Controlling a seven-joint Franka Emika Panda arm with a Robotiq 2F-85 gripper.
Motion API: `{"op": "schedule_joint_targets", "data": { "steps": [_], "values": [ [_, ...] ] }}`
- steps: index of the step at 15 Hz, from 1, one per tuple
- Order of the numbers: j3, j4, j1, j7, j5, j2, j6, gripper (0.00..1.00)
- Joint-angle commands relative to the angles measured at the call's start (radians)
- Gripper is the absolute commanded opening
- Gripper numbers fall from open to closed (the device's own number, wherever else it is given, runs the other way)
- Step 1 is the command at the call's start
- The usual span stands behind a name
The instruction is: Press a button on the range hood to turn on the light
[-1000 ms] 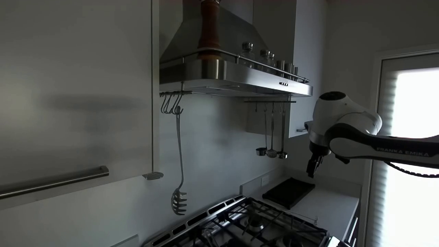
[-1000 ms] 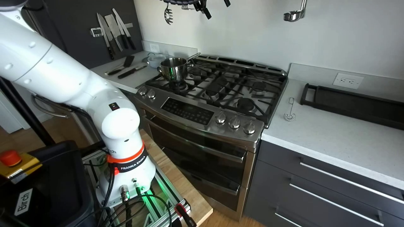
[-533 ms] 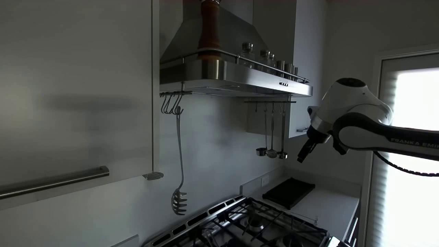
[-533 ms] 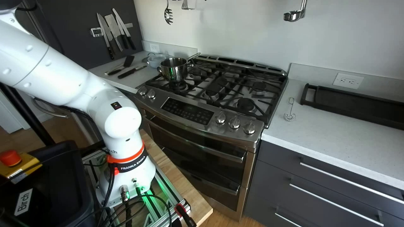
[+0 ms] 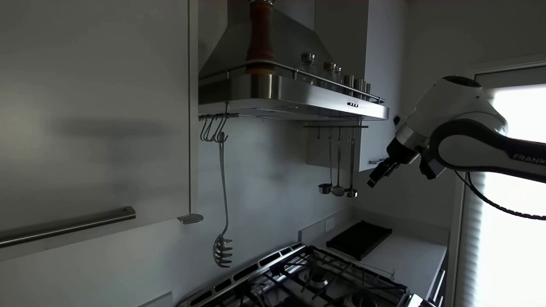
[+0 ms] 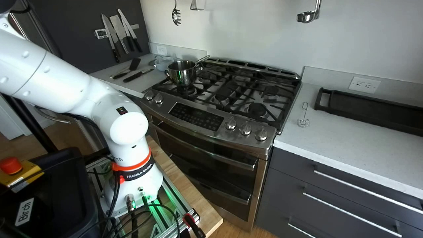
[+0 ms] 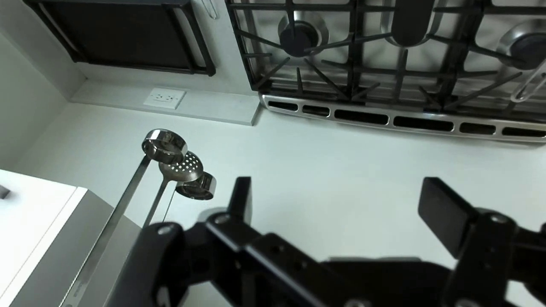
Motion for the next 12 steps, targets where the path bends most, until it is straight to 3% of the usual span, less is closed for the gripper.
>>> {"op": "schedule_joint_targets", "data": {
  "steps": [1, 6, 12],
  "values": [
    [0.017, 0.024, 0.007, 0.036, 0.017, -0.019, -0.014, 1.0],
    [0.06, 0.074, 0.016, 0.019, -0.007, -0.031, -0.036, 1.0],
    [0.051, 0.073, 0.02, 0.03, 0.012, -0.015, -0.003, 1.0]
  ]
}}
